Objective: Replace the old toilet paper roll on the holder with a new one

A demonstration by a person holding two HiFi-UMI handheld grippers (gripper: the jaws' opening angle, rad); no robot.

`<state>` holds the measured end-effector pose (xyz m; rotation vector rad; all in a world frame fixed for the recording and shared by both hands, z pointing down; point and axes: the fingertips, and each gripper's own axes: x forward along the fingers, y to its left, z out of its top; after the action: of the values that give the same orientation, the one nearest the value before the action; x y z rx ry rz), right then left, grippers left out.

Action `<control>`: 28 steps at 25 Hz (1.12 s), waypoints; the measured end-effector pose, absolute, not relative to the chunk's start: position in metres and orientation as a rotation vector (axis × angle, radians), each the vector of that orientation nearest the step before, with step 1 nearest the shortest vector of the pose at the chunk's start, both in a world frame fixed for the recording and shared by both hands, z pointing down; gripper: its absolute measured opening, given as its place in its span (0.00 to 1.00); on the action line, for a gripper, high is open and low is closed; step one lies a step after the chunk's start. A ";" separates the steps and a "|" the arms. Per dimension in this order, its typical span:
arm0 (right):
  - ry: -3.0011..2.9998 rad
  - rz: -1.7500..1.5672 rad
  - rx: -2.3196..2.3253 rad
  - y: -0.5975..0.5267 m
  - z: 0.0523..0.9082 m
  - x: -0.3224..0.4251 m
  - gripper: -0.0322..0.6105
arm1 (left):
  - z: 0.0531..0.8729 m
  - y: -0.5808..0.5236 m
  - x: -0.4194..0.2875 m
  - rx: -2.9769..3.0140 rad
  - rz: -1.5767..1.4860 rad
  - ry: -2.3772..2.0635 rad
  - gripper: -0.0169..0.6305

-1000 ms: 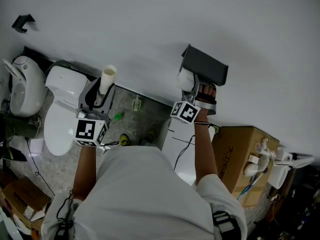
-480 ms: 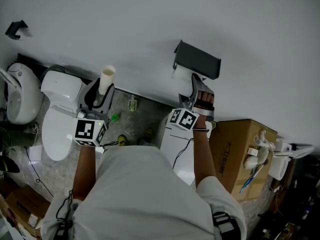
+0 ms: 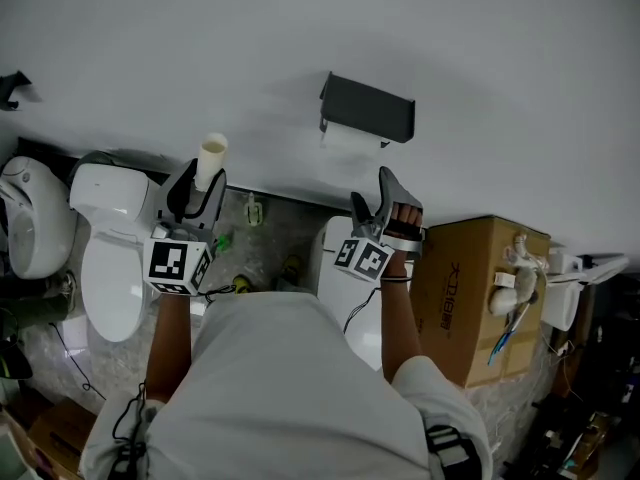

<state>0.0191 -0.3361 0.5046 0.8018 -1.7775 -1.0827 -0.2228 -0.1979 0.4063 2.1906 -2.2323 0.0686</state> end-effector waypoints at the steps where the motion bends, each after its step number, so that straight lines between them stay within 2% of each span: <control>1: -1.779 -1.069 0.818 -0.334 0.504 0.023 0.72 | 0.406 -0.201 -0.221 2.202 0.066 -2.222 0.34; 4: -1.794 -1.013 0.883 -0.328 0.499 0.035 0.70 | 0.406 -0.208 -0.213 2.239 0.063 -2.187 0.34; 9: -1.848 -0.899 1.043 -0.321 0.484 0.062 0.60 | 0.405 -0.221 -0.197 2.303 0.053 -2.120 0.34; 13: -1.929 -0.701 1.223 -0.317 0.472 0.087 0.52 | 0.404 -0.228 -0.186 2.346 0.050 -2.076 0.34; 17: -2.020 -0.471 1.402 -0.312 0.465 0.112 0.48 | 0.406 -0.232 -0.179 2.368 0.040 -2.041 0.34; 21: -2.081 -0.319 1.533 -0.303 0.456 0.130 0.36 | 0.406 -0.234 -0.172 2.391 0.038 -2.015 0.34; 28: -2.153 -0.137 1.654 -0.286 0.456 0.146 0.24 | 0.406 -0.238 -0.164 2.421 0.042 -1.986 0.34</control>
<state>0.1458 -0.2862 0.4563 1.6545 -2.1527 -0.1374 -0.1643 -0.2375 0.4062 2.4214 -1.9862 0.0416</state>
